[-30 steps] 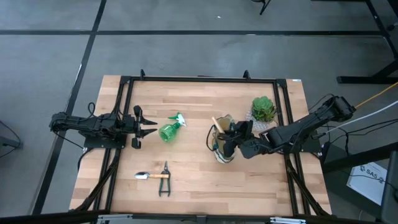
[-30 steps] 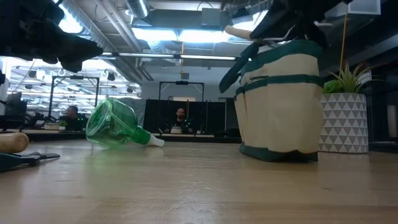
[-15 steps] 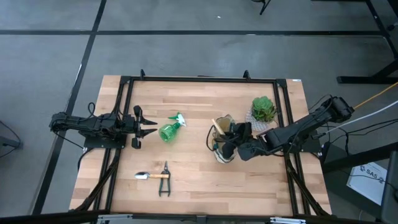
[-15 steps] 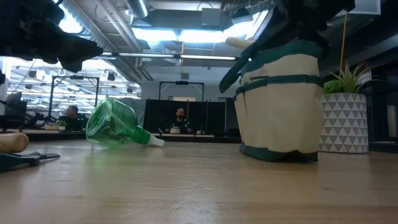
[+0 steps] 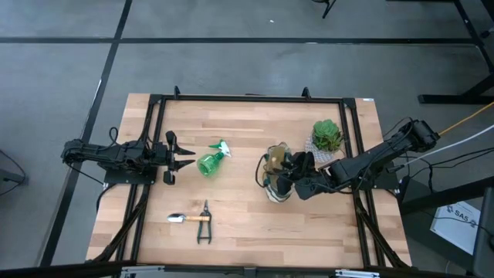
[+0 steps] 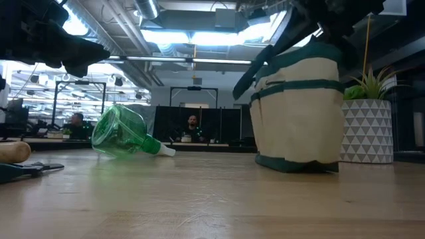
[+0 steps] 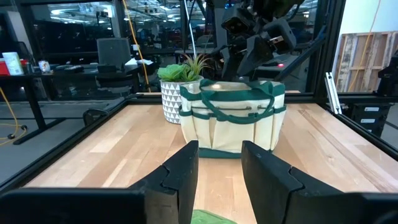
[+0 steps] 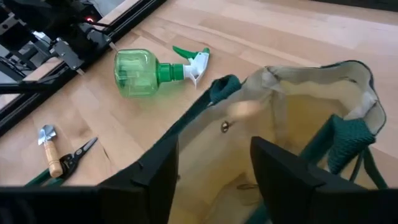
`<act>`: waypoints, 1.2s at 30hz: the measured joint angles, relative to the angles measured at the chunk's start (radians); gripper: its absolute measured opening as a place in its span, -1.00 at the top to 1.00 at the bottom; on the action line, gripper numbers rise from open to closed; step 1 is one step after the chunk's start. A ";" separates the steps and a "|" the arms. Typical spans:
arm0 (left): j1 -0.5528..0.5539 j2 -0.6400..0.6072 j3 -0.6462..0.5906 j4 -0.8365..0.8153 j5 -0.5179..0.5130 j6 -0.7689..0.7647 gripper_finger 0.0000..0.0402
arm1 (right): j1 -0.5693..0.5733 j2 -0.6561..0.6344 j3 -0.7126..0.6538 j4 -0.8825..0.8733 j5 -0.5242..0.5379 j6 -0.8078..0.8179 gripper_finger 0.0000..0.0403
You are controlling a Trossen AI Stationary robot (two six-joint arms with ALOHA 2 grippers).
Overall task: Pick & Place Garden tools in Gardening bag
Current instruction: Put the light brown trowel into the white gardening bag
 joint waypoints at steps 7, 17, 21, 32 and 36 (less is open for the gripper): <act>0.000 0.000 0.000 0.000 0.000 0.000 0.41 | 0.000 -0.010 0.000 0.066 -0.002 -0.096 -0.06; 0.000 0.000 0.000 0.000 0.000 0.000 0.41 | 0.000 -0.016 0.000 0.287 -0.206 -0.480 -0.06; 0.000 0.000 0.000 0.000 0.000 0.000 0.41 | 0.001 -0.016 0.000 0.328 -0.291 -0.573 -0.06; 0.000 0.000 0.000 0.000 0.000 0.000 0.41 | 0.024 0.011 0.000 0.394 -0.366 -0.795 -0.06; 0.000 0.000 0.000 0.000 0.000 0.000 0.41 | 0.029 0.054 0.000 0.467 -0.408 -0.875 -0.06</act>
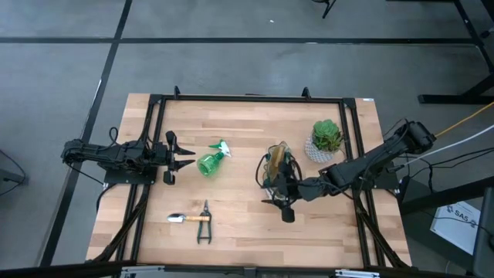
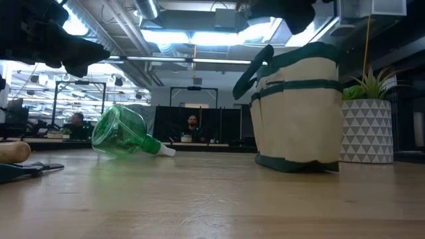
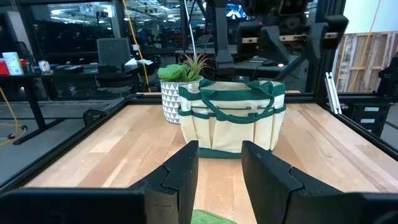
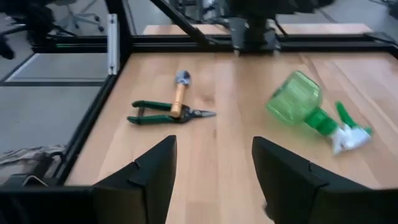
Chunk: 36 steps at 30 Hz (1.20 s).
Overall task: Pick & Place Garden tools in Gardening bag
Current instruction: Put the light brown trowel into the white gardening bag
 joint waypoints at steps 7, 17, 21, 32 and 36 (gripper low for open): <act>0.000 0.000 0.000 0.000 0.000 0.000 0.41 | -0.002 0.054 0.020 0.015 -0.036 -0.033 -0.06; 0.000 0.000 0.000 0.000 0.000 0.000 0.41 | -0.001 0.154 0.203 -0.096 -0.062 -0.215 -0.06; 0.000 0.000 0.000 0.000 0.000 0.000 0.41 | -0.001 0.211 0.267 -0.117 -0.062 -0.274 -0.06; 0.000 0.000 0.000 0.000 0.000 0.000 0.41 | -0.005 0.336 0.373 -0.134 -0.062 -0.376 -0.06; 0.000 0.000 0.000 0.000 0.000 0.000 0.41 | -0.017 0.350 0.373 -0.139 -0.062 -0.367 -0.06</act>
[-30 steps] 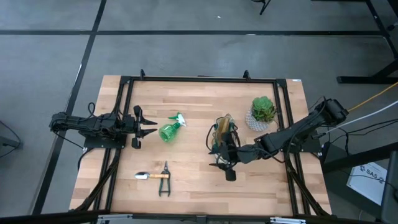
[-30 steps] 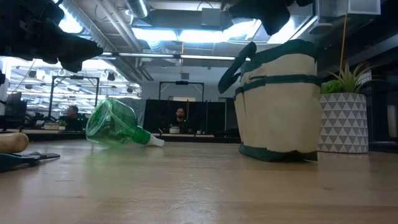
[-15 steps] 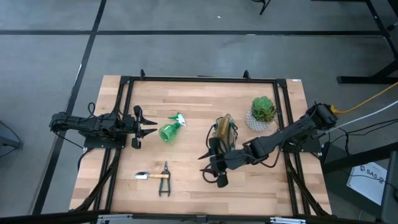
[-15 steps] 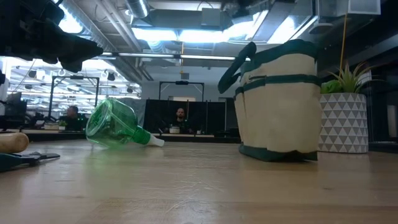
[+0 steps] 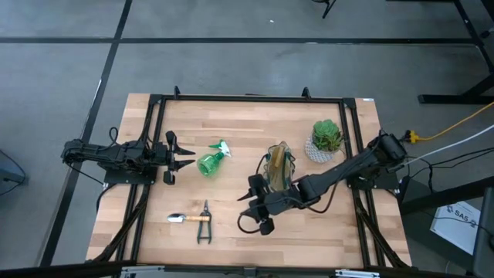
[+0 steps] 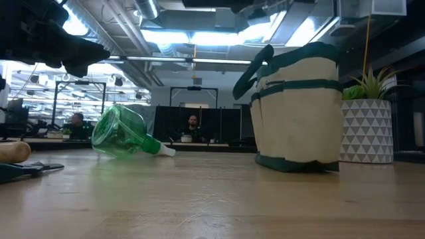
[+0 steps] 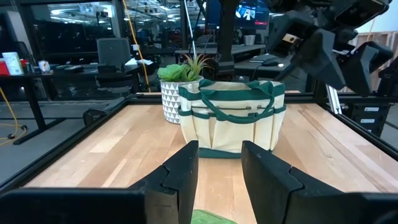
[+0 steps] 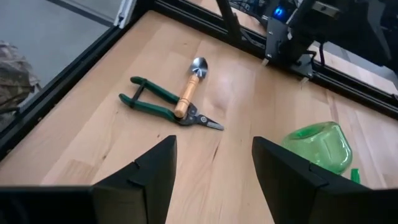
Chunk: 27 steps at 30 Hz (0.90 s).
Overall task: Pick & Place Garden tools in Gardening bag
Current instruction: Put the light brown trowel into the white gardening bag
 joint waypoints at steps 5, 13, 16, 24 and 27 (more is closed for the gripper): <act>0.000 0.000 0.000 0.000 0.000 0.000 0.41 | -0.011 0.003 0.000 0.003 0.000 0.023 -0.06; 0.000 0.000 0.000 0.000 0.000 0.000 0.41 | -0.013 0.003 0.000 0.004 0.000 0.028 -0.06; 0.000 0.000 0.000 0.000 0.000 0.000 0.41 | -0.013 0.003 0.000 0.004 0.000 0.028 -0.06; 0.000 0.000 0.000 0.000 0.000 0.000 0.41 | -0.012 0.003 0.000 0.004 0.000 0.093 -0.06; 0.000 0.000 0.000 0.000 0.000 0.000 0.41 | -0.012 0.003 0.000 0.003 0.000 0.118 -0.06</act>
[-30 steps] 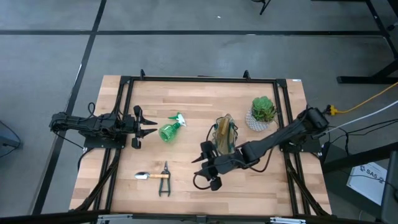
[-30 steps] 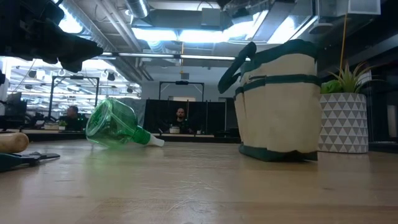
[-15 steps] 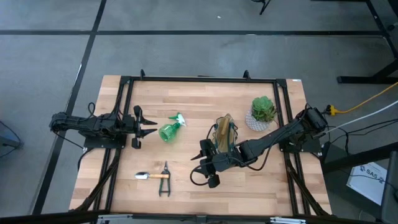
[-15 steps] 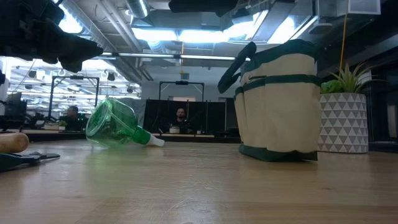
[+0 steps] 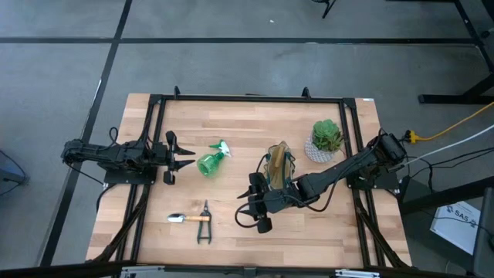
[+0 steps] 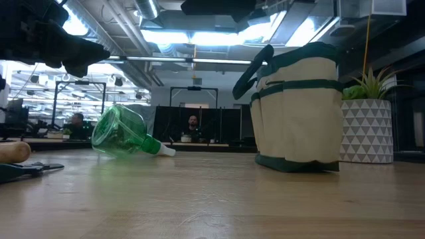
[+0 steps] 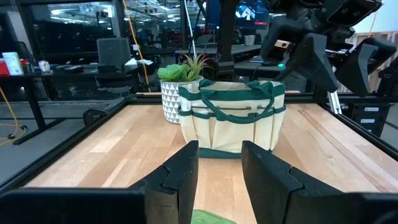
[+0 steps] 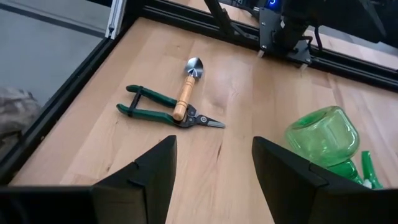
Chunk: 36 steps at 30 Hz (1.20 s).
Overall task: Pick & Place Garden tools in Gardening bag
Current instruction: Put the light brown trowel into the white gardening bag
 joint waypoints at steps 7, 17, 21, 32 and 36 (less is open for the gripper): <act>0.000 0.000 0.000 0.000 0.000 0.000 0.41 | 0.000 0.000 0.000 0.000 0.000 0.018 -0.06; 0.000 0.000 0.000 0.000 0.000 0.000 0.41 | 0.000 0.000 0.000 0.000 0.000 0.017 -0.06; 0.000 0.000 0.000 0.000 0.000 0.000 0.41 | 0.000 0.000 0.000 0.000 0.000 0.016 -0.06; 0.000 0.000 0.000 0.000 0.000 0.000 0.41 | -0.001 0.000 0.000 0.016 0.000 0.097 -0.06; 0.000 0.000 0.000 0.000 0.000 0.000 0.41 | 0.008 -0.024 -0.003 -0.016 -0.097 0.114 -0.06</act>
